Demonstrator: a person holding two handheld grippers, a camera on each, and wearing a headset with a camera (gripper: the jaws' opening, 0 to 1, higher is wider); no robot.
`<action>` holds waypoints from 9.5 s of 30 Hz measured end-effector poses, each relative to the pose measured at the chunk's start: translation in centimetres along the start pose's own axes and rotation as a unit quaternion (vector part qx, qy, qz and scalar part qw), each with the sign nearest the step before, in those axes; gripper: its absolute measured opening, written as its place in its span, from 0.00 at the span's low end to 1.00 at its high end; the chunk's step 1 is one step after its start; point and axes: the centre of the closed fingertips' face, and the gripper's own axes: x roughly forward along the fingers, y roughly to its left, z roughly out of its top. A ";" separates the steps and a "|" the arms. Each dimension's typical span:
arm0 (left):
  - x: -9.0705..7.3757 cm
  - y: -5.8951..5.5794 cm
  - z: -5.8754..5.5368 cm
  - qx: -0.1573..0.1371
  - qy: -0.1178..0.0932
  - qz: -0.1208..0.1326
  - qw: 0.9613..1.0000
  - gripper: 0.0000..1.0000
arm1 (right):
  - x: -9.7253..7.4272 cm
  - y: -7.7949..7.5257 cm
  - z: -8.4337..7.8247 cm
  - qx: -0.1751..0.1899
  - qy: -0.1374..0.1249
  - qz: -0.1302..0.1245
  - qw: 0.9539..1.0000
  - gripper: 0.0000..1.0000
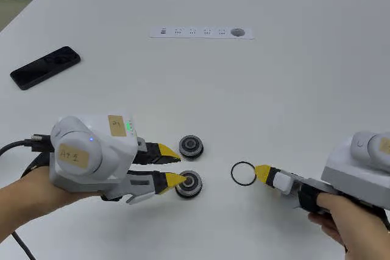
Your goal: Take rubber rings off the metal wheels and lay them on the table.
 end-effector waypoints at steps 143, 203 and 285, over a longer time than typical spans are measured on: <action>2.1 -1.5 -2.0 0.036 0.052 -0.063 0.996 0.13 | 3.1 8.7 -6.0 0.110 0.104 0.173 0.973 0.09; 2.0 -1.7 -2.1 0.042 0.064 -0.064 0.995 0.13 | 2.9 9.9 -6.1 -0.102 0.101 0.141 0.980 0.00; -2.7 0.5 -0.3 -0.071 -0.024 0.054 0.996 0.19 | 1.2 12.2 -3.9 -0.012 0.071 0.179 0.981 0.02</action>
